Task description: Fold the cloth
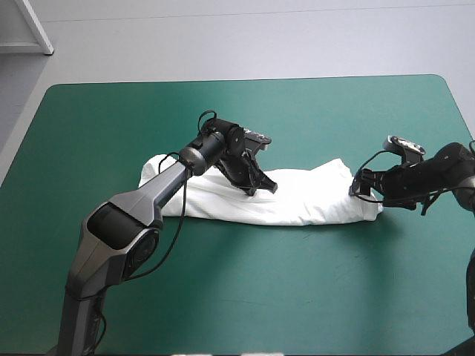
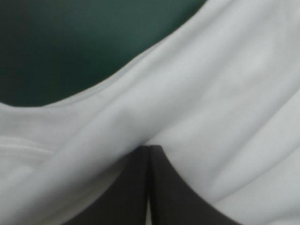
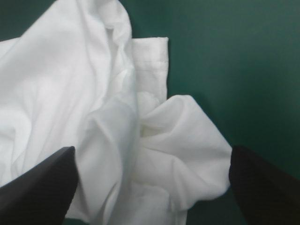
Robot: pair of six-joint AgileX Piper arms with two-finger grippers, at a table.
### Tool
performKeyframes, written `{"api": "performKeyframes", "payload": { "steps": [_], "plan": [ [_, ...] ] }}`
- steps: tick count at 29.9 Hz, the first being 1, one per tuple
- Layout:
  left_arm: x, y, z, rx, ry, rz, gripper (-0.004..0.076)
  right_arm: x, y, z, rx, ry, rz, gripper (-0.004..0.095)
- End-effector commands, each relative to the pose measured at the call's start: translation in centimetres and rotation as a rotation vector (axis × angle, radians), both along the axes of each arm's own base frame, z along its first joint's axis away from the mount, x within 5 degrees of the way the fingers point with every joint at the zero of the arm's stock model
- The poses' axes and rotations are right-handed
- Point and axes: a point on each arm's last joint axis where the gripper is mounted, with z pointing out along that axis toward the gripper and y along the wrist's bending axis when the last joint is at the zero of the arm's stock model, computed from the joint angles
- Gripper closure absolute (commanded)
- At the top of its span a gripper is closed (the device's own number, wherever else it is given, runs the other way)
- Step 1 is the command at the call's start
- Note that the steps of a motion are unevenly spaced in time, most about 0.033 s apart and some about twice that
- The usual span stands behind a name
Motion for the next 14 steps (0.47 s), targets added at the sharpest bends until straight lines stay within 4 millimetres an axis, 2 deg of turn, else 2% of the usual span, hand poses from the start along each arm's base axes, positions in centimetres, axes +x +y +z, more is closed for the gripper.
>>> {"api": "performKeyframes", "payload": {
  "steps": [1,7,11,14],
  "plan": [
    [-0.7,-1.2,0.3,-0.049,0.004,0.003,0.0732,1.0,0.1,0.5,0.04,-0.055,-0.012,0.0104],
    [-0.6,-1.3,0.3,-0.059,0.003,0.02,0.0732,1.8,1.8,-0.7,0.098,-0.047,0.036,0.0189],
    [-0.6,-1.3,0.3,-0.06,-0.002,0.024,0.0732,2.0,4.2,-0.9,0.092,-0.051,0.092,0.0293],
    [-0.6,-1.3,0.3,-0.059,-0.001,0.024,0.0732,2.1,5.3,-1.0,0.072,-0.067,0.106,0.0395]
  ]
}}
